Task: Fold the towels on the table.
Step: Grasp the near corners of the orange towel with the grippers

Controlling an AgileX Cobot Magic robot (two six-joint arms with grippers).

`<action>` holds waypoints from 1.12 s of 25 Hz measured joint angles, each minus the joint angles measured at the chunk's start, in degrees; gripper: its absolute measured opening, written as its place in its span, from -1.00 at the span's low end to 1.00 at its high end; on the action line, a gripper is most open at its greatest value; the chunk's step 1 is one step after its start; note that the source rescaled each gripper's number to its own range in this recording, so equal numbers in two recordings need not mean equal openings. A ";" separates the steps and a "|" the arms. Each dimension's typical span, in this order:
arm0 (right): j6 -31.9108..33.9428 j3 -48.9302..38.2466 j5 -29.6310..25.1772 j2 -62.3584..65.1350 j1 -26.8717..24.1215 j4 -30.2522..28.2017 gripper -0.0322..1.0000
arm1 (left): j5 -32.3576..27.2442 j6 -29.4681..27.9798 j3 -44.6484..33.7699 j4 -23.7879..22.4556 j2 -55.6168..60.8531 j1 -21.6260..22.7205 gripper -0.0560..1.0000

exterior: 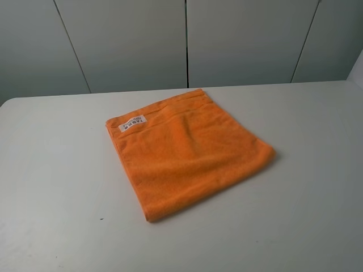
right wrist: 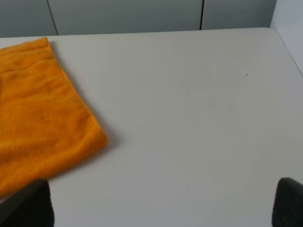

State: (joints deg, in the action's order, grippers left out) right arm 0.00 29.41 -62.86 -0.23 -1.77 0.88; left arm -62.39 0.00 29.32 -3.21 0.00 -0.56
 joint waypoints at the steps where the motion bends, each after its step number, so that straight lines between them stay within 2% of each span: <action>1: 0.00 0.00 0.00 0.00 0.00 0.00 1.00 | 0.00 0.00 0.00 0.00 0.00 0.00 0.86; 28: 0.00 0.00 0.00 0.00 0.00 0.00 1.00 | 0.00 0.00 0.00 0.00 0.00 0.00 0.86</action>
State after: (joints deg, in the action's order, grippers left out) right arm 0.00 29.41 -62.86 -0.23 -1.77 0.88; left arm -62.39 0.00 29.32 -3.21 0.00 -0.56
